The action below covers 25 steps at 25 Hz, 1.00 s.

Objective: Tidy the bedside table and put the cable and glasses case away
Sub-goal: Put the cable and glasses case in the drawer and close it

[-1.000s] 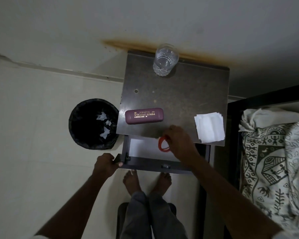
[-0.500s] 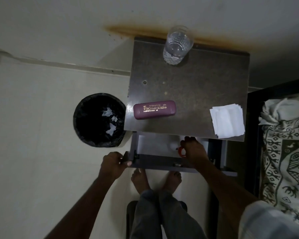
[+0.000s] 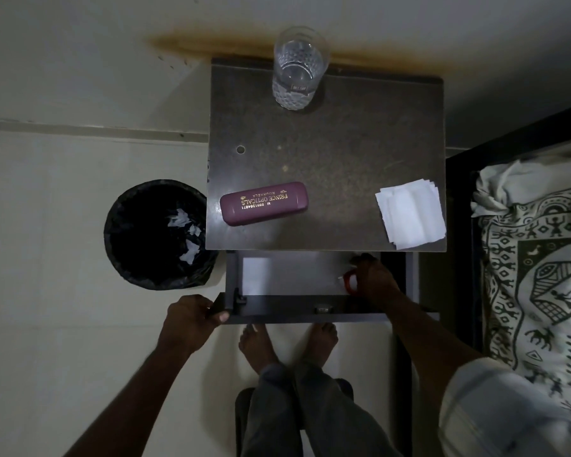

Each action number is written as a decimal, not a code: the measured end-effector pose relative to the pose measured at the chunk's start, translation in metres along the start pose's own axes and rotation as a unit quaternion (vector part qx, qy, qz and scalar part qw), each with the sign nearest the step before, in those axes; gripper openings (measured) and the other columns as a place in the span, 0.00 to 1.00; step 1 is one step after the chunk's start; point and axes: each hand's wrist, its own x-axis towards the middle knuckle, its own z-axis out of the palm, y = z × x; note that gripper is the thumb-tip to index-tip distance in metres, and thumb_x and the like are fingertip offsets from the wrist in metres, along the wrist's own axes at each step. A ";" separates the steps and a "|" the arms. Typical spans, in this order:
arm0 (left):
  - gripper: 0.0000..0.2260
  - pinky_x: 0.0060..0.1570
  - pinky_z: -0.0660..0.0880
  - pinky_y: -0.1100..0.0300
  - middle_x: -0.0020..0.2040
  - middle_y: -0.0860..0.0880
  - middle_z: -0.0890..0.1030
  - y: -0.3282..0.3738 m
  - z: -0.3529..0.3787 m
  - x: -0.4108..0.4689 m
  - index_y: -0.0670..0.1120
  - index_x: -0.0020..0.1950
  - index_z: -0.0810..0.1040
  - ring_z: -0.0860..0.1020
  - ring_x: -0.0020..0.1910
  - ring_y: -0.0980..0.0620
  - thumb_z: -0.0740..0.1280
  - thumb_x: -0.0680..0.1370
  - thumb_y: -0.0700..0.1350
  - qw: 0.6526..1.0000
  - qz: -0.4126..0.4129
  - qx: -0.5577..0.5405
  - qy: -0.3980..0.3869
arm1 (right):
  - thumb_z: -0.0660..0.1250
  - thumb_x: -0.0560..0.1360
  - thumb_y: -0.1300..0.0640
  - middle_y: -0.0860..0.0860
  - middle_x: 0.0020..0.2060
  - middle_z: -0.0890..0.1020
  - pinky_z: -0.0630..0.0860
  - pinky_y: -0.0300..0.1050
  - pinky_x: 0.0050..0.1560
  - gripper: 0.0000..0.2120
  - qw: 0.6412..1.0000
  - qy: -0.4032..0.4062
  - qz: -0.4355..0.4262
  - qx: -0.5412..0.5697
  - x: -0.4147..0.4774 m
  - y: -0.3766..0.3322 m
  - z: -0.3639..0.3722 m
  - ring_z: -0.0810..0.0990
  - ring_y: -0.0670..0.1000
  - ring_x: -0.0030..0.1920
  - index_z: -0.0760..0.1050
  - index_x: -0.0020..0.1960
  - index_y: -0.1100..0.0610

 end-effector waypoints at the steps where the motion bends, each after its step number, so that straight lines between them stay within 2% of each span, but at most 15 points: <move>1: 0.19 0.43 0.69 0.61 0.46 0.44 0.84 0.001 0.000 -0.001 0.40 0.51 0.83 0.82 0.51 0.44 0.75 0.71 0.55 1.000 0.006 0.018 -0.004 | 0.74 0.73 0.52 0.57 0.66 0.76 0.71 0.54 0.69 0.27 1.000 0.017 -0.004 0.008 -0.008 0.002 -0.003 0.74 0.59 0.66 0.72 0.68 0.58; 3: 0.19 0.40 0.67 0.62 0.43 0.45 0.83 0.004 -0.002 -0.004 0.41 0.48 0.83 0.82 0.49 0.45 0.74 0.72 0.57 1.000 -0.003 0.031 -0.007 | 0.73 0.74 0.51 0.58 0.59 0.80 0.76 0.52 0.63 0.22 0.999 0.031 -0.015 -0.005 -0.032 0.000 -0.018 0.79 0.58 0.59 0.75 0.64 0.59; 6: 0.21 0.43 0.69 0.60 0.48 0.43 0.83 0.011 -0.008 -0.009 0.39 0.51 0.82 0.81 0.50 0.45 0.75 0.71 0.56 1.000 -0.020 0.021 0.000 | 0.68 0.77 0.51 0.54 0.49 0.83 0.77 0.43 0.51 0.11 0.997 0.042 -0.069 -0.016 -0.077 -0.022 -0.042 0.82 0.51 0.48 0.79 0.54 0.57; 9: 0.20 0.41 0.68 0.58 0.49 0.43 0.81 0.016 -0.009 -0.013 0.40 0.51 0.81 0.79 0.49 0.45 0.75 0.71 0.55 0.998 0.003 0.066 -0.001 | 0.66 0.78 0.55 0.52 0.48 0.82 0.73 0.40 0.45 0.06 0.961 0.176 -0.214 -0.024 -0.113 -0.062 -0.065 0.80 0.50 0.46 0.79 0.53 0.55; 11: 0.15 0.42 0.72 0.55 0.49 0.42 0.81 0.022 -0.008 -0.016 0.41 0.50 0.79 0.80 0.49 0.44 0.74 0.73 0.51 0.995 0.016 0.099 0.000 | 0.66 0.77 0.57 0.53 0.50 0.81 0.71 0.41 0.47 0.08 0.920 0.236 -0.312 -0.022 -0.113 -0.092 -0.075 0.78 0.52 0.49 0.77 0.55 0.56; 13: 0.12 0.48 0.77 0.51 0.51 0.42 0.80 0.029 -0.009 -0.020 0.42 0.49 0.77 0.80 0.50 0.42 0.73 0.74 0.49 0.991 0.027 0.129 -0.002 | 0.68 0.74 0.55 0.54 0.55 0.78 0.73 0.45 0.50 0.15 0.902 0.252 -0.347 -0.057 -0.093 -0.124 -0.085 0.76 0.53 0.53 0.74 0.60 0.55; 16: 0.14 0.54 0.74 0.52 0.56 0.43 0.79 0.039 -0.009 -0.020 0.42 0.56 0.77 0.79 0.56 0.41 0.72 0.75 0.47 0.988 0.034 0.152 -0.013 | 0.72 0.70 0.50 0.55 0.67 0.72 0.72 0.56 0.62 0.32 0.900 0.210 -0.352 -0.148 -0.060 -0.163 -0.090 0.72 0.57 0.63 0.66 0.71 0.54; 17: 0.16 0.54 0.73 0.52 0.58 0.42 0.79 0.042 -0.009 -0.019 0.41 0.58 0.77 0.78 0.58 0.42 0.72 0.75 0.47 0.986 0.033 0.161 -0.016 | 0.73 0.70 0.50 0.55 0.68 0.71 0.71 0.57 0.63 0.35 0.900 0.194 -0.351 -0.172 -0.052 -0.172 -0.089 0.70 0.57 0.65 0.63 0.73 0.54; 21: 0.18 0.56 0.72 0.53 0.61 0.42 0.79 0.044 -0.008 -0.014 0.41 0.61 0.76 0.77 0.61 0.43 0.73 0.74 0.47 0.983 0.032 0.180 -0.027 | 0.72 0.71 0.51 0.55 0.65 0.73 0.73 0.58 0.57 0.31 0.889 0.198 -0.364 -0.193 -0.030 -0.181 -0.085 0.72 0.58 0.62 0.67 0.70 0.54; 23: 0.18 0.56 0.72 0.52 0.60 0.42 0.79 0.042 -0.009 -0.012 0.41 0.60 0.76 0.77 0.60 0.43 0.73 0.74 0.47 0.984 0.031 0.174 -0.029 | 0.74 0.70 0.53 0.56 0.62 0.74 0.77 0.57 0.53 0.30 0.888 0.206 -0.385 -0.143 -0.035 -0.177 -0.081 0.73 0.57 0.58 0.69 0.69 0.56; 25: 0.14 0.55 0.74 0.52 0.58 0.42 0.79 0.041 -0.010 -0.014 0.42 0.57 0.78 0.79 0.58 0.43 0.72 0.75 0.46 0.984 0.036 0.173 -0.034 | 0.73 0.71 0.54 0.57 0.61 0.75 0.78 0.53 0.54 0.29 0.892 0.181 -0.411 -0.059 -0.056 -0.163 -0.067 0.74 0.56 0.58 0.68 0.69 0.58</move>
